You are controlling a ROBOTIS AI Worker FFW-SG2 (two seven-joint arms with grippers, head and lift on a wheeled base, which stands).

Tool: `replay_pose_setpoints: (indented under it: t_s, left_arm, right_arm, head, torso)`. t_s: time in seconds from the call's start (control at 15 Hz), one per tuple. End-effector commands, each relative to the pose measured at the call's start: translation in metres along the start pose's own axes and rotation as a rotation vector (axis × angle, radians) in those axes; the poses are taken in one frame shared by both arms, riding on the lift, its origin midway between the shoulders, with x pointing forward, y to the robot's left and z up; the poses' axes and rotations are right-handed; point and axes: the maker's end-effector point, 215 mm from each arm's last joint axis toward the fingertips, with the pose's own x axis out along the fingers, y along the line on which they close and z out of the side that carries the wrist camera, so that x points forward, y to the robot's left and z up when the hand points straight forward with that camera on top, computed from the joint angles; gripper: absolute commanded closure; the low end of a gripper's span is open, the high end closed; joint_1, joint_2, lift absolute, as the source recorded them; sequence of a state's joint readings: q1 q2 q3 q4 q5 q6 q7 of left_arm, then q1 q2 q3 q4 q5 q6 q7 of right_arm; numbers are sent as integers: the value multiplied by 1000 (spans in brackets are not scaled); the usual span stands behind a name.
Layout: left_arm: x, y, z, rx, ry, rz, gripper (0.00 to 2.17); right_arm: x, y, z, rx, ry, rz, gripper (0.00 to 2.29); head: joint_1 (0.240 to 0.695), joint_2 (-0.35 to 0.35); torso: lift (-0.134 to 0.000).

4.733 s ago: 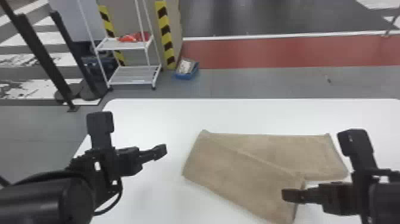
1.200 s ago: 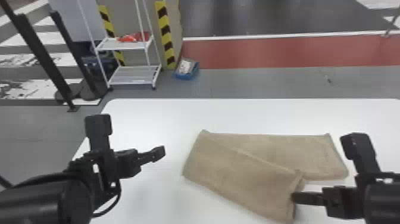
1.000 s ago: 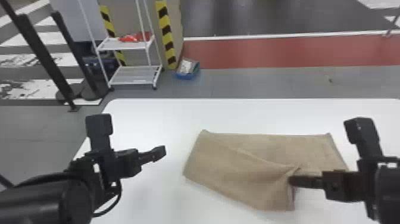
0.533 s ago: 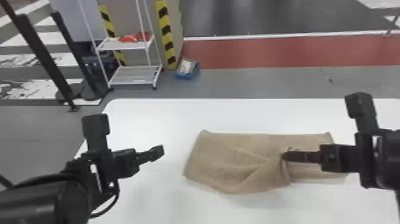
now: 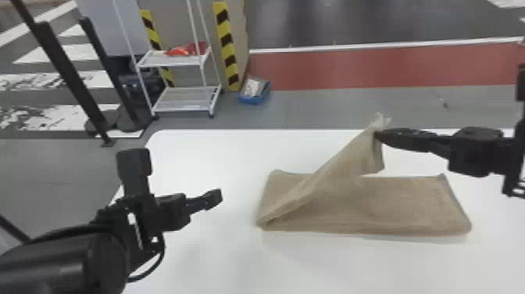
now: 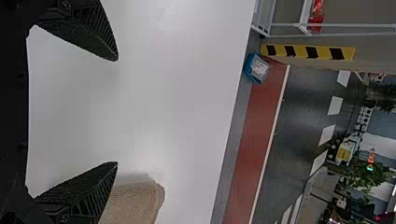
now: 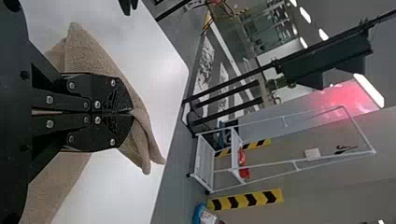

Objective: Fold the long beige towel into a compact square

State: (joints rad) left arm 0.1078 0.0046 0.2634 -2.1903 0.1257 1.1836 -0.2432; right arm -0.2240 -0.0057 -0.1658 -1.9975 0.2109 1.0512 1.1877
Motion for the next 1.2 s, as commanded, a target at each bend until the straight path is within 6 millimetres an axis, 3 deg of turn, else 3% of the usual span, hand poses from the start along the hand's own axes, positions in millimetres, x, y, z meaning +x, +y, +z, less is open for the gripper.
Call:
replay_pose_setpoints:
  t_s: [0.0,0.2,0.4,0.53,0.73,0.8,0.93,1.13]
  left_arm:
    - [1,-2,-2,-7,2,-4,87]
    - [0,2,-5,-14,7,-3,87]
    - [2,1,-8,-16,11,-6,87]
    - [2,-2,-7,-13,11,-10,87]
    - [1,-1,-9,-14,12,-9,87]
    - [1,1,-9,-15,12,-6,87]
    - [-1,3,-10,-24,11,-9,87]
    - [0,5,-15,-33,19,-14,87]
  right_arm:
    - [1,-1,3,-17,-6,32,1504]
    - [1,-9,-33,-11,84,77,1507]
    - [1,-42,-52,14,157,68,1507]
    - [2,-50,-42,8,142,67,1507]
    - [2,-51,-11,6,104,74,1507]
    - [-7,-54,-3,14,95,58,1507]
    - [-21,-67,-14,8,110,24,1507]
    - [-32,-96,-49,12,163,-15,1507]
  head:
    - [695,155]
    - [695,155]
    - [695,155]
    - [695,132]
    - [695,118]
    - [695,116]
    - [695,110]
    - [695,89]
  torso:
    - [-124]
    - [-124]
    - [-124]
    - [-124]
    - [-124]
    - [-124]
    - [-124]
    - [-124]
